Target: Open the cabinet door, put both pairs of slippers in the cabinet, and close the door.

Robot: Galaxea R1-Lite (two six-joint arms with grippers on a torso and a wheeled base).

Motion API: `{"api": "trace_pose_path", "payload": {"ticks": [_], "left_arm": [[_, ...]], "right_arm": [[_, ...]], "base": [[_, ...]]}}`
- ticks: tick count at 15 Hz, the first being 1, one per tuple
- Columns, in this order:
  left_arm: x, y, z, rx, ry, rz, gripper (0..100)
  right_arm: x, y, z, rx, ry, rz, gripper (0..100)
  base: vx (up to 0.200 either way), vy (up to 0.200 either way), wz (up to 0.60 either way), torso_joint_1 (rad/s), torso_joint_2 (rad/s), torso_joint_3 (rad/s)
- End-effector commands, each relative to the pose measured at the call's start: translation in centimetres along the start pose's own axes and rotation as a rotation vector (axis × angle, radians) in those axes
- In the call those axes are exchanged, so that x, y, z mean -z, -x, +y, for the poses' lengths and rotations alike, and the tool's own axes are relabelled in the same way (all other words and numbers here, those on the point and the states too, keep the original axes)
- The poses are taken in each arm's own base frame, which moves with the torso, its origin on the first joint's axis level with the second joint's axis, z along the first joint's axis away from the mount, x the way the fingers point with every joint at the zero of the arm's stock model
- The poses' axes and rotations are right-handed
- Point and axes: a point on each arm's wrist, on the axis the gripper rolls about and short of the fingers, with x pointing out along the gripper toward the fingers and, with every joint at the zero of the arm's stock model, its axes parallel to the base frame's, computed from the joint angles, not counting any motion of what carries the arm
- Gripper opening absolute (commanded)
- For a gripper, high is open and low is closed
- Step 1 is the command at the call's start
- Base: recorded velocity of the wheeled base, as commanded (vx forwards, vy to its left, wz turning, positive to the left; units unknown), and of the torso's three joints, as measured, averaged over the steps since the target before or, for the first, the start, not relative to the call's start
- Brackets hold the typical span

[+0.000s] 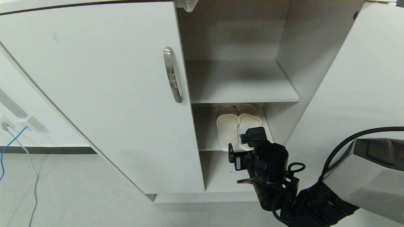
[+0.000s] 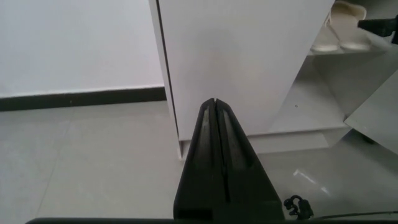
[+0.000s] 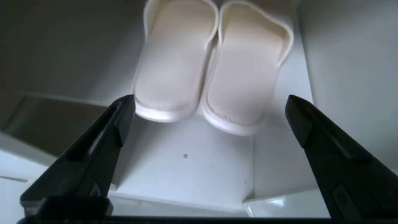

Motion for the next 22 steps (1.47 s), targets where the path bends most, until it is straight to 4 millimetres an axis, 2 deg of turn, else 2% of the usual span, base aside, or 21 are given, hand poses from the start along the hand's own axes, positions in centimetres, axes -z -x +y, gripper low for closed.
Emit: {"api": "trace_pose_path", "payload": {"ticks": [1,3,22], "left_arm": [[0.04,-0.02,0.00,0.000,0.000,0.001,0],[-0.01,0.00,0.00,0.000,0.000,0.000,0],[-0.01,-0.02,-0.01,0.001,0.000,0.001,0]], "right_arm": [[0.00,0.29,-0.15,-0.002,0.004,0.004,100],[0.07,0.36,-0.13,-0.004,0.006,0.006,100],[-0.13,0.28,-0.38,0.003,0.005,0.002,100]], "base": [[-0.200,0.000,0.00,0.012,0.00,-0.002],[-0.200,0.000,0.00,-0.005,0.00,0.002],[0.000,0.000,0.00,0.000,0.00,0.000]]}}
